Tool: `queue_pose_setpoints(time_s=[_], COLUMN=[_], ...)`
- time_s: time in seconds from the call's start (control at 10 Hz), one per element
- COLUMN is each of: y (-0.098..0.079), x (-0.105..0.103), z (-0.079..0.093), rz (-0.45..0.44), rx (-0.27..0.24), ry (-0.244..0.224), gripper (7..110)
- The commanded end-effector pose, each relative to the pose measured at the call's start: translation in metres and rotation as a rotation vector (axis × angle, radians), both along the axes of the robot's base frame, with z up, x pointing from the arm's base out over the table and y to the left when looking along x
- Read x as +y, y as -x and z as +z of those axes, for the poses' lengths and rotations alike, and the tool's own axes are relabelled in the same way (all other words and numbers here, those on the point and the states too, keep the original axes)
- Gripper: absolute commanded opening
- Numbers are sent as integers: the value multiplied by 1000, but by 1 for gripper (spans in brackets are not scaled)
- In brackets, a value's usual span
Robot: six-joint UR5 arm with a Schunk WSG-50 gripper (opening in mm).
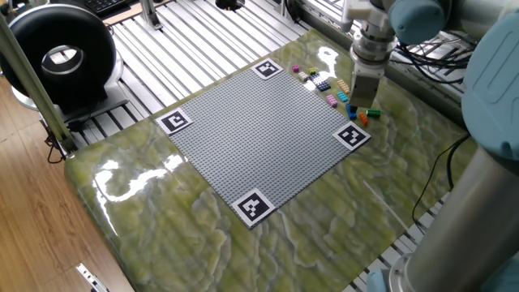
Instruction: Stack small Lego blocks one on top of the other
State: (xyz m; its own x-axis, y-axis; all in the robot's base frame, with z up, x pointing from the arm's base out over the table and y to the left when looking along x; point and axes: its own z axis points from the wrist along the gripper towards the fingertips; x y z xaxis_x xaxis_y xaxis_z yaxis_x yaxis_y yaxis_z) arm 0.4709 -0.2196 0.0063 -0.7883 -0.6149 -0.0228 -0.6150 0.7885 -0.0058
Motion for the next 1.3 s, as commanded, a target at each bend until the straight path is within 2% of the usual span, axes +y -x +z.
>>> queue_pose_setpoints(time_s=[0.0,0.4,0.7,0.9,1.0,1.2], y=[16,25,7,4,4,2], x=[-4,2,-9,-4,-1,4], z=[-15,-2,3,-3,-2,-1], rz=[-13,-33,3,21,18,12], rx=[-16,12,-2,6,12,17], ry=[-27,-13,34,16,22,29], gripper=[44,44,44,44,66,66])
